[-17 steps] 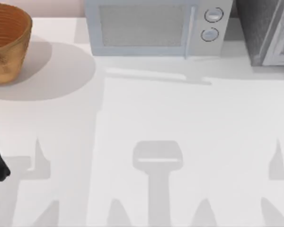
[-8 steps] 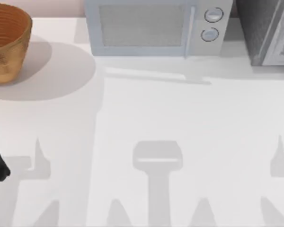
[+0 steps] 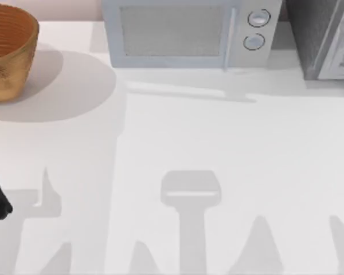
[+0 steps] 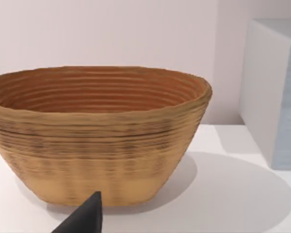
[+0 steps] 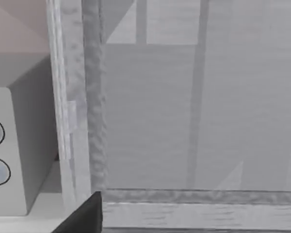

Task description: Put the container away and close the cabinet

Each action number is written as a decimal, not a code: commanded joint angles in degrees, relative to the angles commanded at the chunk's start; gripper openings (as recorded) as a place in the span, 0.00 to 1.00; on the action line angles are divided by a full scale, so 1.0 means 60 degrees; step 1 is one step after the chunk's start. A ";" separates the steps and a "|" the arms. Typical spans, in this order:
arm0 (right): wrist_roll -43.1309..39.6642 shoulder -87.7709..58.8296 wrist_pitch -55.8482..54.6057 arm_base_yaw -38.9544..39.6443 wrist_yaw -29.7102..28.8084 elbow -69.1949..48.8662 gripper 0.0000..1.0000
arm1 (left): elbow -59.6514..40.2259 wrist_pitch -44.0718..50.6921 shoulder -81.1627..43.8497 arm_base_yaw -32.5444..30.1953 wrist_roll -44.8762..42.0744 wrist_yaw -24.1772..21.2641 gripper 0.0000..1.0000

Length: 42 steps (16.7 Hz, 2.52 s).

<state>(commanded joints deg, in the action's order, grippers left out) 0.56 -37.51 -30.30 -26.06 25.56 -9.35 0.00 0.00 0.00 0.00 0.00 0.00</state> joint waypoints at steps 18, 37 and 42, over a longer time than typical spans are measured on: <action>0.0113 -0.8542 -0.6389 -0.5403 0.5388 -0.1911 1.00 | 0.0000 0.0000 0.0000 0.0000 0.0000 0.0000 1.00; 0.0113 -0.7176 0.6125 -0.5712 0.5739 -1.2629 1.00 | 0.0000 0.0000 0.0000 0.0000 0.0000 0.0000 1.00; 0.0111 -0.6604 0.8535 -0.5607 0.5625 -1.4834 1.00 | 0.0000 0.0000 0.0000 0.0000 0.0000 0.0000 1.00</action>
<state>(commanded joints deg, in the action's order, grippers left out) 1.22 -77.13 20.90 -59.70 59.31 -98.36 0.00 0.00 0.00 0.00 0.00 0.00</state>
